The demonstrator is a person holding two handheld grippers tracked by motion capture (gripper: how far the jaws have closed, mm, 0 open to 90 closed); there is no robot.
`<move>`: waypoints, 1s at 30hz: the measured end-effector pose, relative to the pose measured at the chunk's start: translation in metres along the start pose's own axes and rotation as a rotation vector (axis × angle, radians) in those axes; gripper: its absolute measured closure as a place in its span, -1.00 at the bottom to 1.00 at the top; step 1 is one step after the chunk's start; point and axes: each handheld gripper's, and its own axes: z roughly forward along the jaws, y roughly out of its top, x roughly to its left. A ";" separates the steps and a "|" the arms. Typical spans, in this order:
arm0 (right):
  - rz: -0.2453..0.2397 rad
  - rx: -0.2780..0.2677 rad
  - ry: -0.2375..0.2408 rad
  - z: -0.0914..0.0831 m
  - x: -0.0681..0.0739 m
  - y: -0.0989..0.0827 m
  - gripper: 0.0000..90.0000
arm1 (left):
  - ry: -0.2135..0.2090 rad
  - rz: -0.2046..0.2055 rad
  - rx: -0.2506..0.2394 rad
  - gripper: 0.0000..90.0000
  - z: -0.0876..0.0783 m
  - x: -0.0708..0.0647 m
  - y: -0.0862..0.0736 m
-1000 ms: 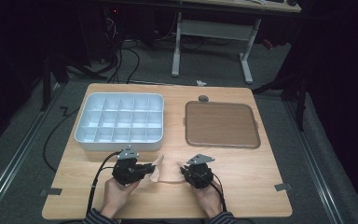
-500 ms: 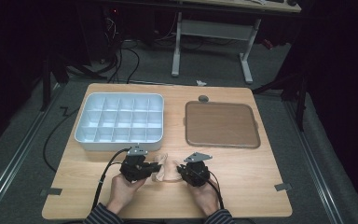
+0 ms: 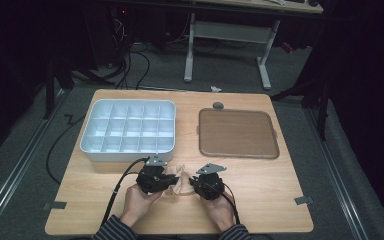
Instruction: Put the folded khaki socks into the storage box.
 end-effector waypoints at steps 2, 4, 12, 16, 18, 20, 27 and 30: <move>0.001 -0.004 0.000 0.000 0.000 -0.001 0.84 | -0.001 0.005 0.004 0.86 0.002 -0.002 0.000; 0.001 -0.004 0.001 0.000 0.000 -0.001 0.84 | -0.001 0.006 0.012 0.86 0.004 -0.002 0.000; -0.003 -0.005 0.003 0.000 -0.001 -0.001 0.84 | 0.016 0.015 0.033 0.82 0.012 -0.002 -0.001; -0.005 -0.005 0.005 0.000 -0.002 -0.001 0.83 | 0.012 0.017 0.045 0.81 0.018 -0.002 -0.001; -0.005 -0.007 0.005 0.000 -0.002 -0.001 0.83 | 0.010 0.016 0.048 0.82 0.021 -0.002 -0.001; -0.004 -0.009 0.005 0.000 -0.002 -0.001 0.83 | 0.013 0.021 0.054 0.85 0.022 -0.003 -0.002; -0.004 -0.013 0.005 0.001 -0.002 -0.001 0.83 | 0.012 0.030 0.067 0.86 0.031 -0.003 -0.003; -0.001 -0.013 0.004 0.001 -0.002 -0.001 0.83 | 0.009 0.033 0.069 0.86 0.032 -0.003 -0.004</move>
